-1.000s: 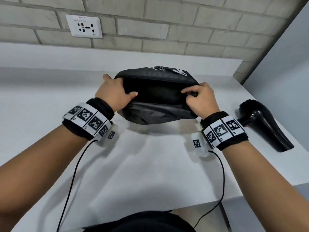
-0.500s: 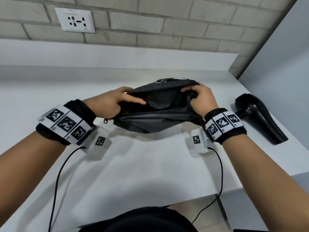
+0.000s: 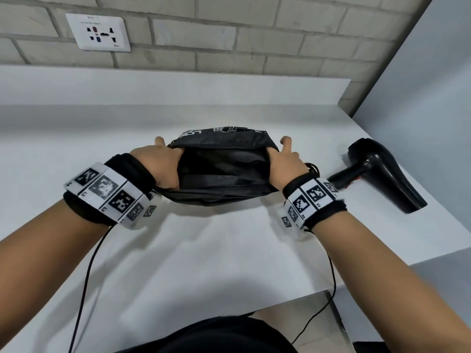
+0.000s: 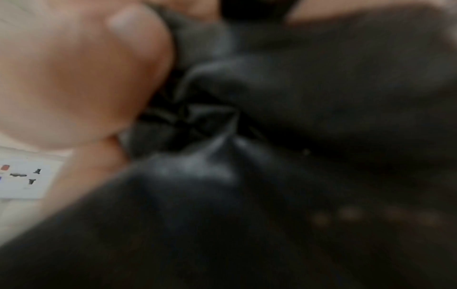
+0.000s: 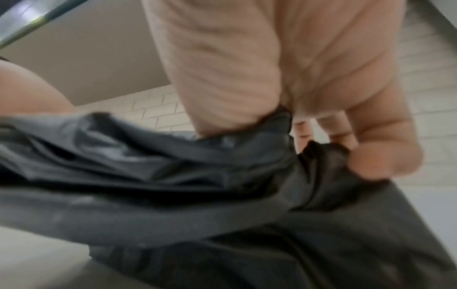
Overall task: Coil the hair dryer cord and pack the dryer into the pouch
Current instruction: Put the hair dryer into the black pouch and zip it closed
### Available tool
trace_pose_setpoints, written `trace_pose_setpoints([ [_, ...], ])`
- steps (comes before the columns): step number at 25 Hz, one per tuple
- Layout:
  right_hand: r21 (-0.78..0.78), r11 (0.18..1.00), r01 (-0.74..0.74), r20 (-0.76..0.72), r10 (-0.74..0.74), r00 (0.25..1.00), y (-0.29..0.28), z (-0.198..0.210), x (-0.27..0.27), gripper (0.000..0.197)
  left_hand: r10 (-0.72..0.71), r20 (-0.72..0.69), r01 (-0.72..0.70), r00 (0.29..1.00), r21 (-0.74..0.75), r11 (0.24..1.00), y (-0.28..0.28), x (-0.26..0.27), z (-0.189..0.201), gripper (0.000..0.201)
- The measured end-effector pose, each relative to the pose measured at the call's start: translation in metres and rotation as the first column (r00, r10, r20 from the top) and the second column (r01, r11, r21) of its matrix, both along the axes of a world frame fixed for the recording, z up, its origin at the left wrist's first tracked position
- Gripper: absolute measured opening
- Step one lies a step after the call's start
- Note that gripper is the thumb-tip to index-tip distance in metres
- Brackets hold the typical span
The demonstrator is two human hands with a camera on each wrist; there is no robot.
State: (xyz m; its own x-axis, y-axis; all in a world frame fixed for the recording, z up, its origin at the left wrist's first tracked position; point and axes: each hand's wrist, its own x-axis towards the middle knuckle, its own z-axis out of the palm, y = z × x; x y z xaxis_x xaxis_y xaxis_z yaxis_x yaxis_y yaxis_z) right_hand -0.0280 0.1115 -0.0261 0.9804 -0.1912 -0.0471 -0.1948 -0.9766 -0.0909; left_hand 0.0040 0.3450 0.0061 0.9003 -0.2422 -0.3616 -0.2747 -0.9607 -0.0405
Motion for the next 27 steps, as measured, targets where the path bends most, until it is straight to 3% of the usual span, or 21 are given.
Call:
trace_pose_setpoints([
  [2,0.004,1.0,-0.009,-0.058,0.009,0.998,-0.006,-0.001,0.002,0.043,-0.039,-0.095,0.03,0.995,-0.092,0.995,0.001,0.005,0.002,0.089],
  [4,0.293,0.956,-0.009,-0.076,0.033,0.997,-0.022,0.007,0.001,0.044,-0.054,-0.11,0.024,0.992,-0.256,0.966,0.001,0.01,0.005,0.091],
  [6,0.69,0.723,0.02,0.078,-0.102,0.992,-0.045,0.018,-0.002,0.029,-0.023,-0.067,-0.004,0.997,-0.376,0.926,0.0,0.012,0.006,0.077],
  [7,0.767,0.641,0.035,0.173,-0.259,0.95,-0.059,0.021,-0.005,0.021,-0.003,-0.055,-0.02,0.998,-0.398,0.917,-0.001,0.013,0.006,0.07],
  [8,0.776,0.625,0.086,0.225,-0.401,0.888,-0.075,0.019,-0.004,0.018,0.013,-0.05,-0.032,0.999,-0.404,0.914,-0.002,0.015,0.006,0.066],
  [9,0.738,0.646,0.196,0.223,-0.507,0.833,-0.089,0.017,-0.003,0.024,0.024,-0.047,-0.041,0.999,-0.405,0.913,-0.002,0.016,0.005,0.065],
  [11,0.483,0.688,0.542,0.063,-0.644,0.762,-0.111,0.003,-0.002,0.066,0.033,-0.033,-0.044,0.999,-0.416,0.908,-0.005,0.018,0.004,0.066],
  [12,0.354,0.676,0.646,-0.023,-0.685,0.729,-0.116,-0.004,-0.003,0.089,0.034,-0.025,-0.042,0.999,-0.425,0.904,-0.006,0.019,0.004,0.067],
  [14,0.239,0.663,0.709,-0.131,-0.702,0.7,-0.123,-0.018,-0.001,0.12,0.029,-0.005,-0.028,1.0,-0.437,0.899,-0.008,0.019,0.003,0.069],
  [16,0.254,0.637,0.728,-0.186,-0.706,0.683,-0.128,-0.027,0.007,0.137,0.02,0.003,-0.016,1.0,-0.432,0.902,-0.011,0.019,0.002,0.071],
  [18,0.255,0.623,0.739,-0.22,-0.707,0.672,-0.128,-0.026,0.012,0.139,0.009,0.015,-0.002,1.0,-0.422,0.906,-0.012,0.019,0.001,0.074],
  [20,0.156,0.684,0.713,-0.257,-0.669,0.698,-0.13,-0.024,0.015,0.126,0.001,0.028,0.01,1.0,-0.408,0.913,-0.012,0.021,-0.001,0.076],
  [22,0.137,0.721,0.68,-0.235,-0.643,0.729,-0.131,-0.025,0.016,0.126,0.003,0.035,0.011,0.999,-0.388,0.921,-0.011,0.022,-0.003,0.076],
  [25,0.171,0.68,0.713,-0.221,-0.679,0.701,-0.141,-0.035,0.019,0.131,0.007,0.041,0.009,0.999,-0.363,0.932,-0.01,0.023,-0.006,0.077],
  [27,0.213,0.596,0.774,-0.233,-0.738,0.633,-0.135,-0.032,0.015,0.133,0.009,0.043,0.007,0.999,-0.355,0.935,-0.011,0.023,-0.007,0.077],
])
